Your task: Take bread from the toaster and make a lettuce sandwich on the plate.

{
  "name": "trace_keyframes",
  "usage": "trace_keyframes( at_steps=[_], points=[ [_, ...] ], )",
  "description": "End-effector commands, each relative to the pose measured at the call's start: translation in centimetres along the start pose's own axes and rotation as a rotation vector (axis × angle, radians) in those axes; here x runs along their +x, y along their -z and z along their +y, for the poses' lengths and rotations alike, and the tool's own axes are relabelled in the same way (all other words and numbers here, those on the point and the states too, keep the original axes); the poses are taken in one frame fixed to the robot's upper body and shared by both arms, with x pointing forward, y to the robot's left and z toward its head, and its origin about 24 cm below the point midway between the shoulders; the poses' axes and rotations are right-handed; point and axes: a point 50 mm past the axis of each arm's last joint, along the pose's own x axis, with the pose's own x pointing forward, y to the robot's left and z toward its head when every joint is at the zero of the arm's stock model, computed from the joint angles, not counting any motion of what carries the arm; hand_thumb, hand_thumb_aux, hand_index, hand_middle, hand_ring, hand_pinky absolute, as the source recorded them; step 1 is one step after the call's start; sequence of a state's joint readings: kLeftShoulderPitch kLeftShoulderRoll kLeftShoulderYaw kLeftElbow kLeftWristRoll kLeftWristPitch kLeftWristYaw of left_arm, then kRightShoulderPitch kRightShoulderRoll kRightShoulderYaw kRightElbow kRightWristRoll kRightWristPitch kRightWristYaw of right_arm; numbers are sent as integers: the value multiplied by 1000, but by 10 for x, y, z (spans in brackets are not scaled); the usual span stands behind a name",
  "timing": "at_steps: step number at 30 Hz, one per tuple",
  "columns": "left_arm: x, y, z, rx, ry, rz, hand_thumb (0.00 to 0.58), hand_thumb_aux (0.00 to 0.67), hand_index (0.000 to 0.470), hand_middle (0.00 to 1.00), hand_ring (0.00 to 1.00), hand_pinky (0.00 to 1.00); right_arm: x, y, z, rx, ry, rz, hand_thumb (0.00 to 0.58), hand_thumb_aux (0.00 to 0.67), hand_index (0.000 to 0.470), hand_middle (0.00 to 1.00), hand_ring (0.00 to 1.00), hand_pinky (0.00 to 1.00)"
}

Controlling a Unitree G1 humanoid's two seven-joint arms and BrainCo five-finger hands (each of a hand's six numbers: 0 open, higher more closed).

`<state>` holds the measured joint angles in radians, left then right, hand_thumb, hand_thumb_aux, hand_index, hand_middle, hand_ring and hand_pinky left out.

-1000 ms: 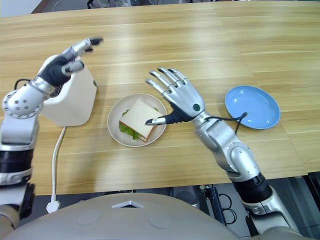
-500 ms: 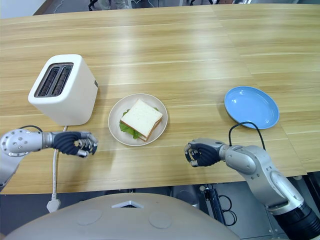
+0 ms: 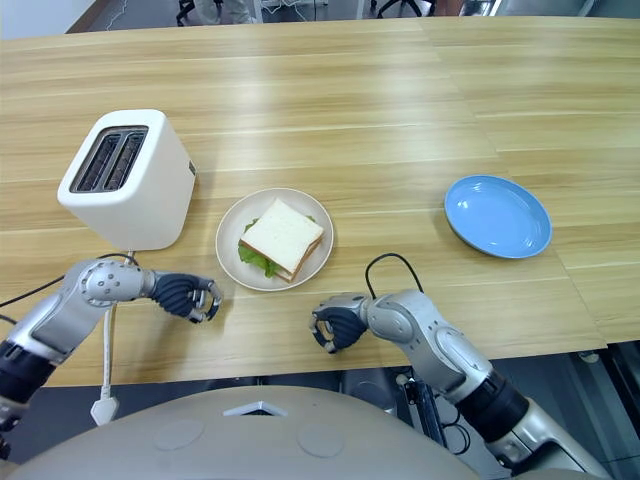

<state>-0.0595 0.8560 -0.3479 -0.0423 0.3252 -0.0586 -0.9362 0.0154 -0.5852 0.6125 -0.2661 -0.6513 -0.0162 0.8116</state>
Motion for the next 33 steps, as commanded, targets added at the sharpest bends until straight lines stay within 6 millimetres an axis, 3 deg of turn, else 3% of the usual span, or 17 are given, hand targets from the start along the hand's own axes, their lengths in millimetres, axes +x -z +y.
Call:
trace_keyframes(
  at_steps=[1, 11, 22, 23, 24, 25, 26, 27, 28, 29, 30, 31, 33],
  points=[
    [12, 7, 11, 18, -53, 34, 580, 670, 460, 1000, 1000, 1000, 14, 17, 4, 4, -5, 73, 580, 670, 460, 1000, 1000, 1000],
    [50, 20, 38, 68, -121, 92, 580, 670, 460, 1000, 1000, 1000, 31, 49, -40, -45, 244, 182, 580, 670, 460, 1000, 1000, 1000],
    [81, -10, 84, 115, -325, -9, 580, 670, 460, 1000, 1000, 1000, 42, 93, -85, -132, 495, 348, 580, 670, 460, 1000, 1000, 1000],
    [81, -11, 88, 119, -351, -10, 554, 528, 363, 1000, 1000, 1000, 42, 94, -87, -141, 513, 349, 580, 670, 460, 1000, 1000, 1000],
    [80, -11, 91, 121, -377, -7, 534, 481, 330, 1000, 1000, 1000, 42, 95, -89, -149, 527, 350, 580, 670, 460, 957, 957, 957],
    [78, -10, 94, 121, -403, -3, 534, 481, 330, 1000, 1000, 1000, 41, 95, -91, -154, 538, 347, 580, 670, 460, 957, 957, 957],
    [75, -8, 97, 121, -431, 3, 478, 389, 267, 1000, 1000, 1000, 40, 95, -92, -157, 554, 339, 580, 670, 460, 839, 839, 839],
    [70, -6, 99, 123, -449, 5, 438, 339, 233, 1000, 1000, 1000, 37, 94, -93, -165, 569, 332, 580, 670, 460, 306, 306, 306],
    [65, -4, 100, 122, -465, 4, 0, 0, 0, 506, 506, 506, 33, 92, -93, -170, 582, 323, 565, 562, 386, 0, 0, 0],
    [60, -1, 100, 123, -478, 1, 0, 0, 0, 506, 506, 506, 28, 90, -93, -167, 595, 310, 565, 562, 386, 0, 0, 0],
    [55, 0, 99, 114, -491, -14, 0, 0, 0, 0, 0, 0, 21, 88, -92, -157, 608, 296, 297, 202, 139, 0, 0, 0],
    [50, 0, 97, 86, -499, -42, 0, 0, 0, 0, 0, 0, 14, 86, -92, -143, 621, 281, 0, 0, 0, 0, 0, 0],
    [39, -2, 91, 31, -510, -114, 0, 0, 0, 0, 0, 0, -3, 79, -92, -98, 664, 246, 0, 0, 0, 0, 0, 0]
  ],
)
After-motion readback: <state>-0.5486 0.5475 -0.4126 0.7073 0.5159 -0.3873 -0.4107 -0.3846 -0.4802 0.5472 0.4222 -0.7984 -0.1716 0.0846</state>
